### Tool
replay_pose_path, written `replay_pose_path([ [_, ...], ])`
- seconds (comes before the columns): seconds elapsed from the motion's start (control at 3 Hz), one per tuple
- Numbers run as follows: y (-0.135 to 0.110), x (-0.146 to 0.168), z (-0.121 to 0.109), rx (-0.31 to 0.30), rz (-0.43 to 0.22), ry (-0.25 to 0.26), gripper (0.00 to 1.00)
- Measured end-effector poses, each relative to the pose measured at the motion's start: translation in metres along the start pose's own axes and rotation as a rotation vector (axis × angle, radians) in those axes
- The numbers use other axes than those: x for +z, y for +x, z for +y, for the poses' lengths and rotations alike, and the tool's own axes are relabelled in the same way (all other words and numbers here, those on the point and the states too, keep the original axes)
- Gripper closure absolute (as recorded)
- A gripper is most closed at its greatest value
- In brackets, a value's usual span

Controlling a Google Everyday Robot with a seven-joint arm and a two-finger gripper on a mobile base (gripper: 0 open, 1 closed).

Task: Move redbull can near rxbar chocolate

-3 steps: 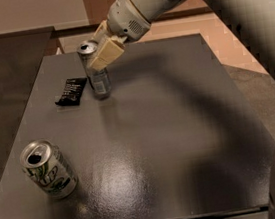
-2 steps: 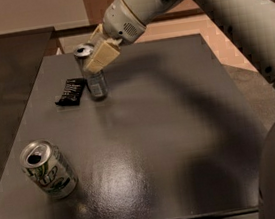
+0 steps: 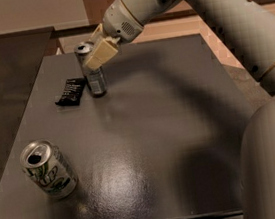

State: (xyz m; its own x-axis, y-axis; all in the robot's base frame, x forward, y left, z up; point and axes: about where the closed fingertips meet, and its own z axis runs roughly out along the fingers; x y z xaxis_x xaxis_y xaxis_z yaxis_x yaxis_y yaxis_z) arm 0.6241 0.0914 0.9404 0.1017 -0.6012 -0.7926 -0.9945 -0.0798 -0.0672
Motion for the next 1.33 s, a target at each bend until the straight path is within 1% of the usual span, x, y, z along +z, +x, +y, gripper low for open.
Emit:
replay_pose_path([
  [0.33,0.002,0.003,-0.008,0.015,-0.013,0.003,0.82],
  [1.0,0.002,0.014,-0.017,0.018,-0.029,-0.007,0.36],
  [1.33,0.002,0.017,-0.017,0.018,-0.029,-0.012,0.12],
])
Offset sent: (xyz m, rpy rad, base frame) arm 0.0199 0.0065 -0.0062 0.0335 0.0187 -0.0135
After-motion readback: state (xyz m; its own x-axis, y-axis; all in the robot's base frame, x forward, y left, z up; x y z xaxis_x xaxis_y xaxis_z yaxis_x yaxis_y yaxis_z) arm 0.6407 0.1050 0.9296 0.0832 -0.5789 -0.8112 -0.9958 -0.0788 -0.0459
